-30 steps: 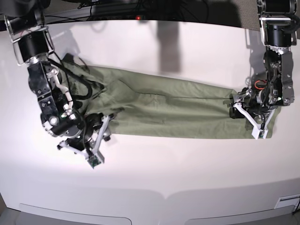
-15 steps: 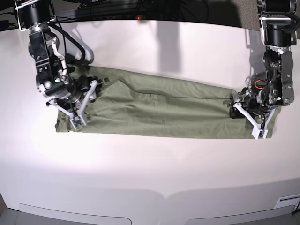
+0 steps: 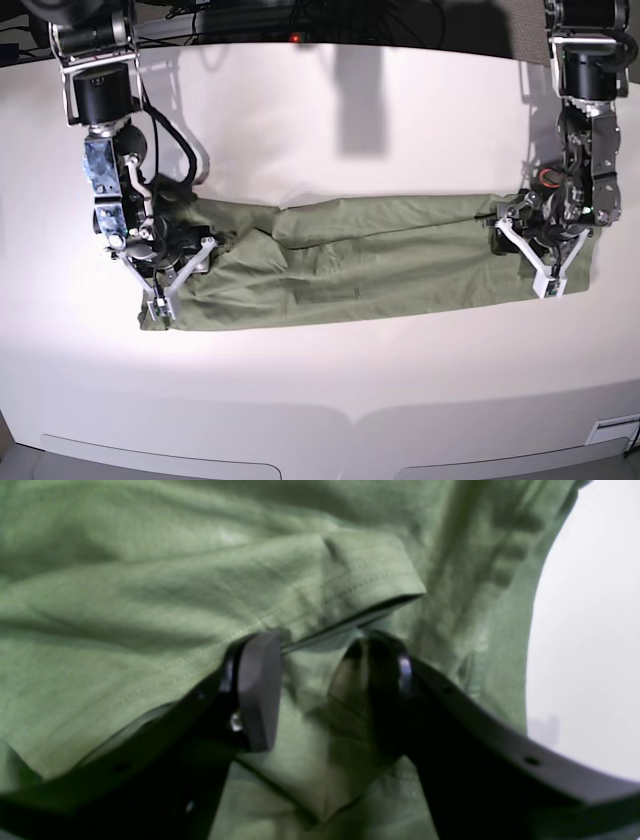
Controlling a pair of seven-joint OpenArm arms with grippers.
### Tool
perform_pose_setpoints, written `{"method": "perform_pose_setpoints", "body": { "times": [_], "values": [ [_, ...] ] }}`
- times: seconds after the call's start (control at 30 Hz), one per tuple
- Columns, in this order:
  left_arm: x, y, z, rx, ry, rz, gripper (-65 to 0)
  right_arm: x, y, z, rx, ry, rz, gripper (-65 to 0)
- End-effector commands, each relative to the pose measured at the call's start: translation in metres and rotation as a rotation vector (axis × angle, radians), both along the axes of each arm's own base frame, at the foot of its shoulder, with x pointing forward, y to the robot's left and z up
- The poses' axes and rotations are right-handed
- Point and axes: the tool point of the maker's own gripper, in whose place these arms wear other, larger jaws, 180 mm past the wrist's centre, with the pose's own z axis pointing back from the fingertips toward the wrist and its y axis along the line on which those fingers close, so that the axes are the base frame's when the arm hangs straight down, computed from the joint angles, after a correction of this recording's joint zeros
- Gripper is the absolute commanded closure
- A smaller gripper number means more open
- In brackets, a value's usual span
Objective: Fold the T-shirt properly
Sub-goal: 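Regrasp the strip end with the right gripper and pull it taut, then open the left gripper and move it away from the strip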
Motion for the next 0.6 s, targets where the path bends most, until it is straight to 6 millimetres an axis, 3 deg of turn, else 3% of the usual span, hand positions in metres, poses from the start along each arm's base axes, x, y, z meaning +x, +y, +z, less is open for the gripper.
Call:
{"method": "perform_pose_setpoints", "body": {
  "times": [0.0, 0.13, 0.3, 0.57],
  "values": [
    [-0.017, 0.014, -0.012, 0.054, 0.111, 0.015, -38.6, -0.026, -0.003, -0.018, -0.027, 0.125, 0.005, -29.1],
    [0.002, 0.021, 0.002, 0.100, 0.089, 0.010, -38.6, -0.030, -0.004, -0.020, -0.030, 0.143, 0.005, -29.1],
    [0.008, 0.027, 0.008, 0.139, 0.090, 0.006, -38.6, -0.033, -0.008, -0.020, -0.040, 0.161, 0.008, -29.1],
    [0.023, 0.050, 0.029, 0.175, 0.098, 0.100, -38.6, -0.001, 0.012, 0.028, -0.036, 0.004, 0.080, -29.1]
  ]
}}
